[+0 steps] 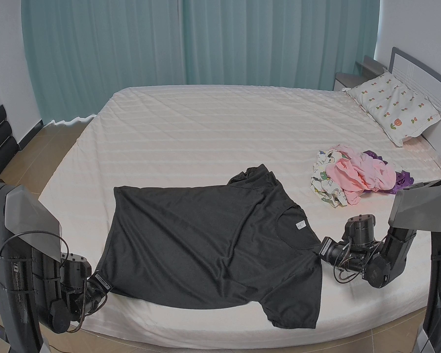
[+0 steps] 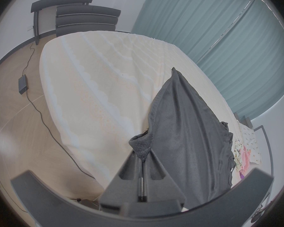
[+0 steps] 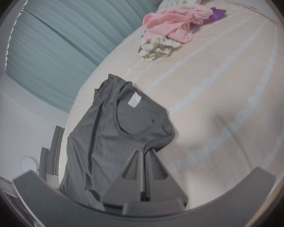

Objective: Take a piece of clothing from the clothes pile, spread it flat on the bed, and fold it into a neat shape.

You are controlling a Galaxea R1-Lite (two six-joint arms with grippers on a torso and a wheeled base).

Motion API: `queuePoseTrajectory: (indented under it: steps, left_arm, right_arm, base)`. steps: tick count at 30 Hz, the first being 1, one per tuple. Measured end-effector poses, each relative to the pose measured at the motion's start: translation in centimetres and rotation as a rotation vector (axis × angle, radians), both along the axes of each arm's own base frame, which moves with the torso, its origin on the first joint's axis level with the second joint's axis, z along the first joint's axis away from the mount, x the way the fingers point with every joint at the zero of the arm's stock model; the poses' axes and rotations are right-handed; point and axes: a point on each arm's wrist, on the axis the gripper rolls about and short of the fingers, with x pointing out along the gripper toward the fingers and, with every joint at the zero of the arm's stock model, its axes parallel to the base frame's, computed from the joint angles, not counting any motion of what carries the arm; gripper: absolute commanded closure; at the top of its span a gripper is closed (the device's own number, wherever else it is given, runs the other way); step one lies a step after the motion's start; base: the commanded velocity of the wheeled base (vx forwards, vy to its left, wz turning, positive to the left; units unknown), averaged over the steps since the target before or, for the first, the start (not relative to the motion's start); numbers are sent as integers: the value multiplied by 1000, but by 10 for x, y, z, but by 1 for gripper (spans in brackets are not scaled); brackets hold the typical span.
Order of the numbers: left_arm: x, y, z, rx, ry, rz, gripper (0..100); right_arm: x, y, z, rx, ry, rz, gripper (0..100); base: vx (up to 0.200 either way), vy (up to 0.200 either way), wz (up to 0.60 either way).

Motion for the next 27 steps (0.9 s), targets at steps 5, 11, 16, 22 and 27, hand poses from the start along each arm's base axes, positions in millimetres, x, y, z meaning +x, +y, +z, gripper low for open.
queuePoseTrajectory:
  steps: [5, 11, 16, 22, 27]
  left_arm:
    - [-2, 1, 0, 41, 10, -17, 100]
    - [-3, 6, -5, 117, 42, -11, 0]
    - [-5, 7, -14, 134, 87, -16, 0]
    - [-3, 7, -20, 129, 97, -13, 0]
    - [3, 6, -19, 109, 66, 6, 0]
  right_arm:
    - [11, 4, 6, 15, -54, 6, 100]
    - [17, 6, 3, 29, -101, 9, 100]
    - [18, 7, -1, 27, -104, 11, 100]
    - [19, 7, -4, 28, -105, 12, 100]
    - [19, 7, -5, 30, -107, 10, 100]
  base:
    - [0, 0, 0]
    - [0, 0, 0]
    - [0, 0, 0]
    - [0, 0, 0]
    - [0, 0, 0]
